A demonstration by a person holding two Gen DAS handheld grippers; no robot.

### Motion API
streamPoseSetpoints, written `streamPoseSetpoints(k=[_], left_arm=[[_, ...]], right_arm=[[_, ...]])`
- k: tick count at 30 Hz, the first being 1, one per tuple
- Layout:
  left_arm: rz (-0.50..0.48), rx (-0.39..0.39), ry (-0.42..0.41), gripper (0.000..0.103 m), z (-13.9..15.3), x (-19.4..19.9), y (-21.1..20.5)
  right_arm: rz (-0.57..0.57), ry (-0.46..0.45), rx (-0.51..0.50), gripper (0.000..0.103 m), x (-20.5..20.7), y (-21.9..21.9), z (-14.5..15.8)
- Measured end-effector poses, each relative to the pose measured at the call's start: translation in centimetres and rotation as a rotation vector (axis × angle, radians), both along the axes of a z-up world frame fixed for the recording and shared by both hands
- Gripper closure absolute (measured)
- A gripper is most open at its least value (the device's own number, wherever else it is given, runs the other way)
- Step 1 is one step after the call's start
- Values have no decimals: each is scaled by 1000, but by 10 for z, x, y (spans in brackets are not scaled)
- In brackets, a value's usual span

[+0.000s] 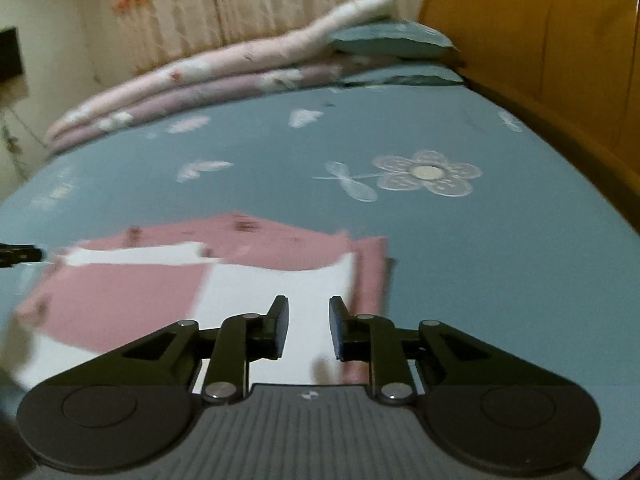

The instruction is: Fold clothes

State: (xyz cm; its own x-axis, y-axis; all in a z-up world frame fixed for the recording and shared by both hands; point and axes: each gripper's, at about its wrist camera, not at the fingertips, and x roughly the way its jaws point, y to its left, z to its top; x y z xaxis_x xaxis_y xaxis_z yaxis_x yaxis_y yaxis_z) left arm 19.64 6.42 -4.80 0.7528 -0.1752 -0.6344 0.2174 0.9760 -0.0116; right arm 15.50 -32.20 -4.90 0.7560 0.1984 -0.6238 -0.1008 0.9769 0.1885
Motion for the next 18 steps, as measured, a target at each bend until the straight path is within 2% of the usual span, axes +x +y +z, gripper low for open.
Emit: streamPoseSetpoints(k=[3, 7, 10, 13, 14, 16, 18], left_arm=[[-120, -9, 15, 52, 5, -25, -25], [-201, 1, 96, 51, -14, -51, -51], [-184, -13, 162, 50, -37, -64, -54], [-108, -7, 245, 51, -57, -72, -45], [-102, -9, 246, 50, -57, -76, -43], [-98, -17, 233, 49, -49, -82, -44], [-106, -31, 199, 46, -39, -84, -50]], right_arm=[[-25, 43, 39, 74, -18, -1, -14], [-57, 100, 92, 74, -41, -3, -33], [-82, 142, 131, 74, -59, -4, -48], [-91, 144, 117, 74, -64, -2, -42], [-93, 142, 108, 73, -65, -2, -39], [-74, 119, 77, 64, -66, 6, -31], [-39, 97, 66, 62, -63, 18, -25]])
